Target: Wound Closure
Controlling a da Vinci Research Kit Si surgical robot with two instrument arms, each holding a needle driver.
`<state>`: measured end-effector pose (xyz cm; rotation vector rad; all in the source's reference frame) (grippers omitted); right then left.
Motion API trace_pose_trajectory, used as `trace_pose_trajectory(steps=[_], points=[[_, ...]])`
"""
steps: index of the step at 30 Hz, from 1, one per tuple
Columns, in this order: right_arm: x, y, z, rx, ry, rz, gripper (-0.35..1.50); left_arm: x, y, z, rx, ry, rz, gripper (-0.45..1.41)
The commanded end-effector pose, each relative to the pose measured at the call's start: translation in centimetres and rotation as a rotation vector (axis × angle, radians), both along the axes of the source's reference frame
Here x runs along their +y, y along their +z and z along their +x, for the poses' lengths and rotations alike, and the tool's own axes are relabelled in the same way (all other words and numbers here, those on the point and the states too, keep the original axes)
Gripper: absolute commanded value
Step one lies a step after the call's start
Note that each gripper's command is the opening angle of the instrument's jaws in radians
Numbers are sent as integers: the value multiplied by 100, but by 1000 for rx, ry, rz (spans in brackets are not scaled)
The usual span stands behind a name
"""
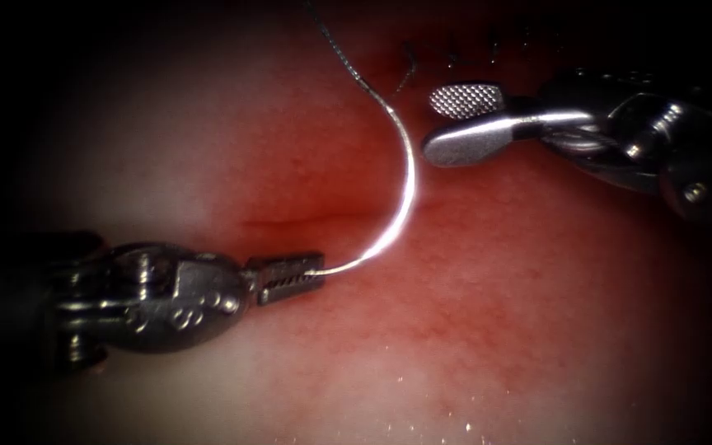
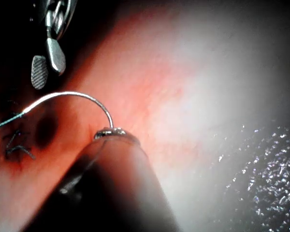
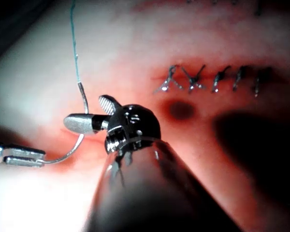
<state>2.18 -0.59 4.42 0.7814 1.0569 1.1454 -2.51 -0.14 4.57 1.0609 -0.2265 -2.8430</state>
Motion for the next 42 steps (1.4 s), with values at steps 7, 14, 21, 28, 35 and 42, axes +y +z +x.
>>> trace_pose_trajectory(steps=[7, 14, 21, 28, 35, 42], points=[[1, 12, 35, 10, -31, 11, 122, 0, 4, -4, 5, -2, -2, -45], [3, 4, 40, 5, -28, 31, -35, 0, 4, -4, 10, 4, -9, -45], [15, 4, 42, -57, 27, 13, -35, -1, 4, -5, -32, 36, 2, 14], [21, 8, 39, -68, -45, -303, -35, 3, -8, -3, -186, -63, 235, 126], [24, 7, 39, 29, -136, -548, -35, 31, -36, -7, -349, -177, 571, 119], [32, -3, 40, 158, -165, -730, -35, 61, -43, -16, -356, -265, 812, 113]])
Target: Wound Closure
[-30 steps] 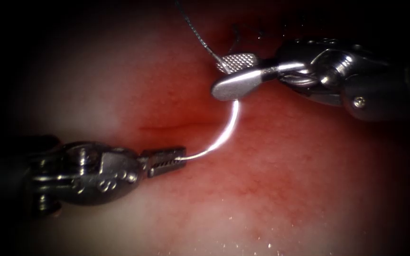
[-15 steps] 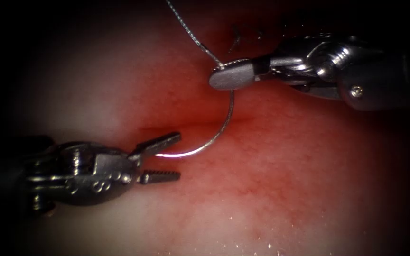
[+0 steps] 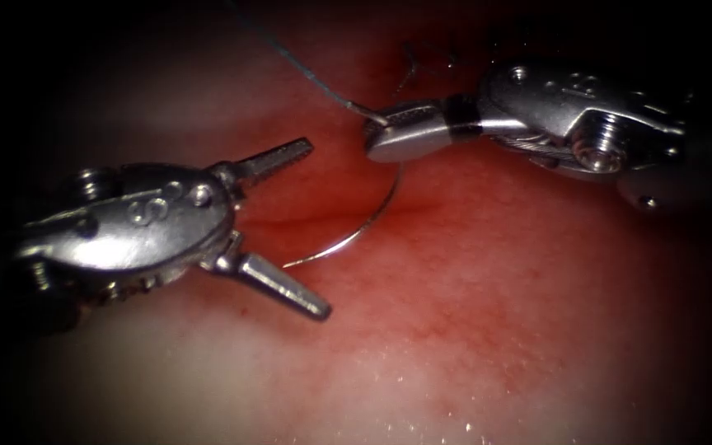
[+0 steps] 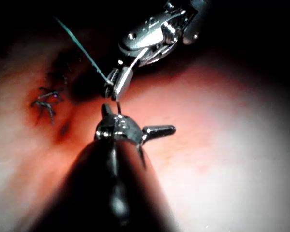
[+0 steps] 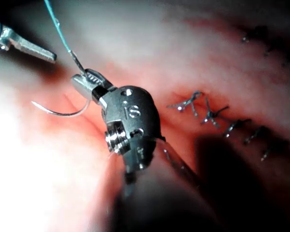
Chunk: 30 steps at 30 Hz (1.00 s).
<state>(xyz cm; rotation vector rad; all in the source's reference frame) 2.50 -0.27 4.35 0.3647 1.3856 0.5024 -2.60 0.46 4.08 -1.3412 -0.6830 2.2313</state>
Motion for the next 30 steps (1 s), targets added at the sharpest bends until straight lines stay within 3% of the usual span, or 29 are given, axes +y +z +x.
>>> trace_pose_trajectory(steps=[1, 5, 9, 15, 22, 30], points=[[0, 3, 7, 22, -12, -18, -35, 2, 8, -9, 32, 17, 21, 113], [1, -9, 8, 83, -39, -89, -35, 8, 21, -17, 123, 54, 64, 113], [1, -14, 9, 103, -54, -116, -35, 7, 28, -17, 134, 39, 87, 113], [-2, -18, 11, 142, -81, -177, -35, 8, 42, -14, 122, 47, 170, 111], [-5, -22, 13, 190, -131, -243, -35, 10, 47, -18, 25, 103, 274, 104], [-8, -33, 14, 218, -161, -279, -35, 7, 51, -19, 33, 147, 314, 98]])
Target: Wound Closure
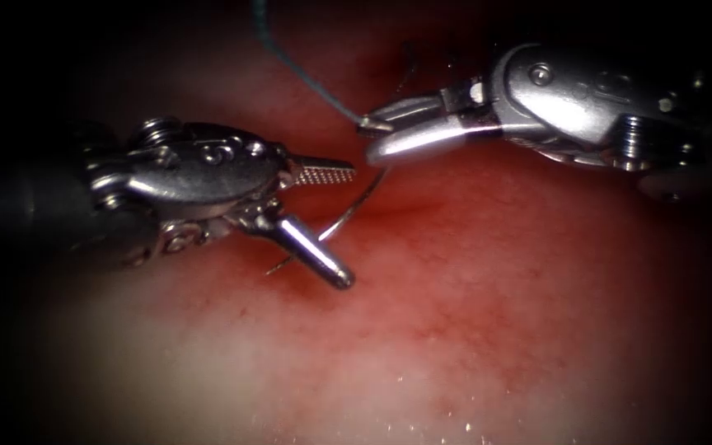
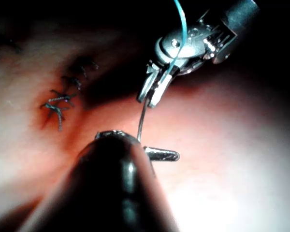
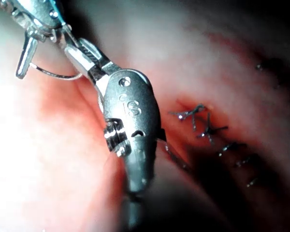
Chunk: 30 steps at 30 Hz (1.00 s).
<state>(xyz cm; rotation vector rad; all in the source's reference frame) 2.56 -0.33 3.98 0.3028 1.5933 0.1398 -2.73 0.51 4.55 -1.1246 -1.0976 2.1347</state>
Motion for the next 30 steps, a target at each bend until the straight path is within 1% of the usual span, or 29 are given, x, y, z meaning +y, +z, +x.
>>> trace_pose_trajectory(steps=[1, 5, 10, 12, 13, 14, 15, 16, 17, 19, 20, 22, 24, 25, 27, 28, 30], points=[[-2, 2, 8, 9, -11, -1, -35, 1, 5, -6, -3, 18, 6, 96], [-4, -1, 9, 21, -25, -7, -35, 3, 7, -6, -10, 31, 23, 79], [-4, -2, 10, 27, -27, -13, -35, 3, 17, -9, -12, 34, 32, 69], [-5, -3, 11, 30, -30, -13, -35, 5, 22, -10, -18, 39, 41, 54], [-6, -3, 11, 31, -30, -13, -35, 7, 24, -11, -21, 41, 48, 36], [-6, -3, 12, 31, -30, -14, -35, 10, 28, -12, -22, 39, 80, -1], [-6, -4, 12, 31, -30, -14, -35, 11, 30, -13, -25, 41, 112, -28], [-7, -4, 13, 31, -30, -14, -35, 12, 33, -14, -25, 42, 146, -42], [-7, -4, 13, 31, -30, -14, -35, 12, 35, -14, -17, 40, 177, -45], [-7, -4, 14, 31, -29, -14, -35, 12, 37, -14, -1, 34, 217, -45], [-7, -4, 14, 33, -31, -14, -35, 12, 37, -14, 20, 13, 251, -45], [-8, -3, 13, 21, -22, -16, -35, 12, 37, -14, 29, -17, 266, -45], [-9, -3, 13, -18, 3, 11, -35, 11, 36, -14, 49, -56, 272, -45], [-9, -3, 13, -36, 12, 34, -28, 10, 35, -15, 54, -70, 270, -45], [-8, -3, 13, -61, 28, 57, 0, 9, 33, -15, 50, -106, 263, -45], [-8, -3, 14, -75, 41, 58, 29, 9, 32, -15, 47, -120, 259, -45], [-7, -3, 15, -111, 70, 63, 56, 8, 30, -15, 48, -156, 264, -45]])
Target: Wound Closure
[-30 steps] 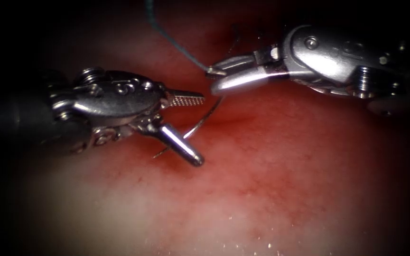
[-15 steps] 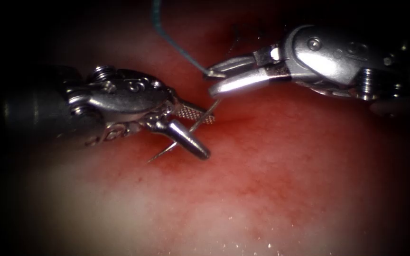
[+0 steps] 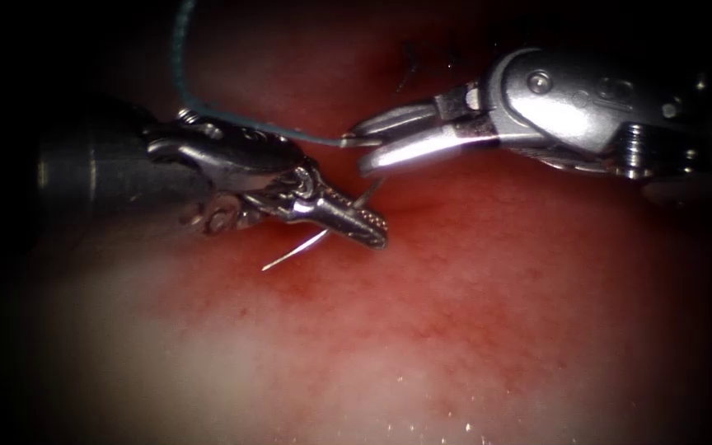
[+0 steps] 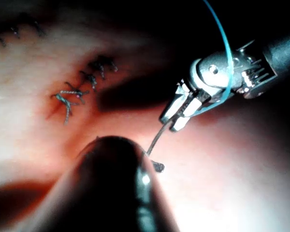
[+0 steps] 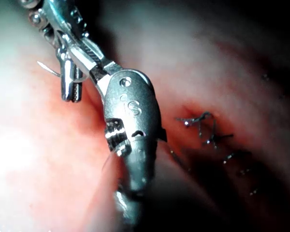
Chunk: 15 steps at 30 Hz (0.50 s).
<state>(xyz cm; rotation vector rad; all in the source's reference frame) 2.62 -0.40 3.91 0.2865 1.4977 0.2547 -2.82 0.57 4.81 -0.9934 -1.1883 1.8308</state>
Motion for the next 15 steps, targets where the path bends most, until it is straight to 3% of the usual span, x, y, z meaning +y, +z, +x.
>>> trace_pose_trajectory(steps=[1, 7, 11, 13, 15], points=[[0, 4, 9, -23, 17, 0, 59, 2, 3, -6, -1, -16, -3, -45], [4, 4, 18, -180, 152, 10, 53, 3, 1, -2, 0, -121, 5, -45], [1, 4, 27, -277, 231, 17, 73, 5, 0, -1, 13, -197, -10, -45], [-1, 3, 29, -299, 275, 18, 73, 5, 0, 1, 5, -232, -9, -45], [-2, 3, 31, -309, 340, 19, 61, 4, 0, 2, 4, -266, -13, -45]])
